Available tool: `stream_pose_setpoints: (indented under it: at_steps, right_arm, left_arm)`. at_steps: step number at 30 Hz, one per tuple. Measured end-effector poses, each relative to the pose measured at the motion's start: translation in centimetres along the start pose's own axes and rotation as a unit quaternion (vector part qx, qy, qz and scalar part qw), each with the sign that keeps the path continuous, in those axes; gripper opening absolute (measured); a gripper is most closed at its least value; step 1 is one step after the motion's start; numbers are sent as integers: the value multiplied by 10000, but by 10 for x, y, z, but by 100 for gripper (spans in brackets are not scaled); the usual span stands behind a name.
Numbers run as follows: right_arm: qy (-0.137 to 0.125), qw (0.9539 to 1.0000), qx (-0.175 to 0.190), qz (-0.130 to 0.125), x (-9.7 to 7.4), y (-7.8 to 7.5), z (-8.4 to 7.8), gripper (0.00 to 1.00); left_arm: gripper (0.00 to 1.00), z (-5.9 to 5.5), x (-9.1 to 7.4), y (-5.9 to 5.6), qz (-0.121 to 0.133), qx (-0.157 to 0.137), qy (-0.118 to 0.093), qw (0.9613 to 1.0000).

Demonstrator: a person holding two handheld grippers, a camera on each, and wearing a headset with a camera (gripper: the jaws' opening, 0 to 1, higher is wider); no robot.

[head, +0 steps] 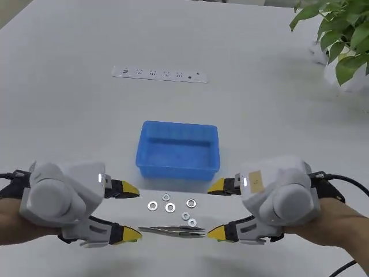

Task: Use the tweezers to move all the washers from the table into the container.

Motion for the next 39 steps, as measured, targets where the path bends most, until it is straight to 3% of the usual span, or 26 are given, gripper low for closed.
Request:
stream_pose_setpoints:
  at_steps: [21, 34, 39]
  right_arm:
    - [107, 9979, -450, 452, 37, 10, 4, 25]
    - [241, 9961, -539, 663, 56, 13, 6, 18]
    - [213, 9968, -388, 665, 58, 10, 6, 16]
  left_arm:
    - [19, -12, 22, -3, -362, 268, 530, 9976]
    - [12, -15, 30, -4, -600, 302, 592, 9960]
    - [10, -15, 32, -4, -646, 304, 589, 9957]
Point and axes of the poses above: the centre of the closed fingertips' face, and the gripper's own axes: x roughly forward along the fingers, y roughly to its left, z roughly out of its top, the point moved 9 cm from there along -x, roughly backward along the fingers, and after that the axes turned 5 degrees about x, right-handed, at the moved point
